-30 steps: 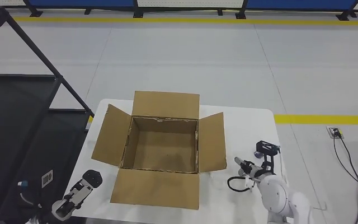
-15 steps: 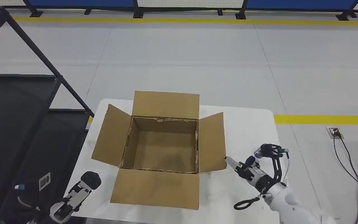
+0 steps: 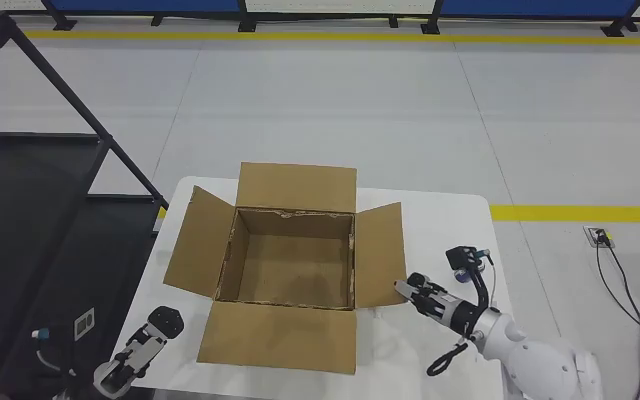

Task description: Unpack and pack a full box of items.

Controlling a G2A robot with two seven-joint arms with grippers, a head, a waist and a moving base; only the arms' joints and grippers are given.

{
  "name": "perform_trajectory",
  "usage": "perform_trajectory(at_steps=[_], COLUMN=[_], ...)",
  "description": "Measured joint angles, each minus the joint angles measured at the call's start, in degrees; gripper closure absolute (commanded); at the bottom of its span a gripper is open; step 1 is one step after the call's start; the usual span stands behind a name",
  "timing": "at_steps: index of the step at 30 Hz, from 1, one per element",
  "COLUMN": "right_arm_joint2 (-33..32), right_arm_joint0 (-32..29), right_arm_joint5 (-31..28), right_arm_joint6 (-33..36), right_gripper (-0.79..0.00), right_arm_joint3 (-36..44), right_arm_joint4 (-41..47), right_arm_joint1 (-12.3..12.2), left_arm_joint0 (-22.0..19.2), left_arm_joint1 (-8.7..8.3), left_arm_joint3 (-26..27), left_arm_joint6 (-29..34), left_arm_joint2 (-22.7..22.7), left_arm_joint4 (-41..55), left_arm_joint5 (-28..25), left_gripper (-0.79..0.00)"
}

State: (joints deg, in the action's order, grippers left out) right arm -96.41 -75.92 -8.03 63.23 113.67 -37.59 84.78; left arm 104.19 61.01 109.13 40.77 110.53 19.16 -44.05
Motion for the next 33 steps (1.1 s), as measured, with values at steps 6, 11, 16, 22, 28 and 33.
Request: perform_trajectory(at_steps=[6, 11, 16, 22, 28, 33], right_arm_joint2=[1.11, 1.95, 2.86, 0.91, -1.75, -0.13], right_arm_joint0=[1.14, 1.74, 2.16, -1.41, -9.02, -10.33], right_arm_joint5=[0.65, 1.0, 1.87, 2.51, -0.08, 0.56], right_arm_joint6=[0.47, 0.46, 0.04, -4.36, -10.27, -11.35], right_gripper=[-0.04, -0.043, -0.785, -0.785, -0.785, -0.785], right_arm_joint3=[-1.01, -1.51, -1.61, 2.39, 5.96, 2.28], right_arm_joint4=[0.91, 1.48, 1.44, 0.4, -9.32, -20.68], right_arm_joint1=[-0.76, -1.35, -1.93, -2.63, -3.56, -4.25], left_arm_joint0=[0.25, 0.5, 0.75, 1.05, 0.83, -0.03], left_arm_joint1=[0.0, 0.0, 0.02, 0.02, -0.02, -0.11], left_arm_joint3=[-0.24, -0.37, -0.53, -0.54, 0.07, 0.89], left_arm_joint6=[-0.3, -0.49, -0.66, -0.9, -0.88, -0.44], left_arm_joint2=[0.12, 0.12, 0.09, 0.24, 0.14, -0.45], left_arm_joint4=[0.14, 0.16, 0.2, 0.25, -0.11, -0.72], left_arm_joint5=[-0.3, -0.44, -0.78, -1.06, -0.34, 0.54], left_gripper=[-0.785, -0.785, -0.785, -0.785, -0.785, -0.785])
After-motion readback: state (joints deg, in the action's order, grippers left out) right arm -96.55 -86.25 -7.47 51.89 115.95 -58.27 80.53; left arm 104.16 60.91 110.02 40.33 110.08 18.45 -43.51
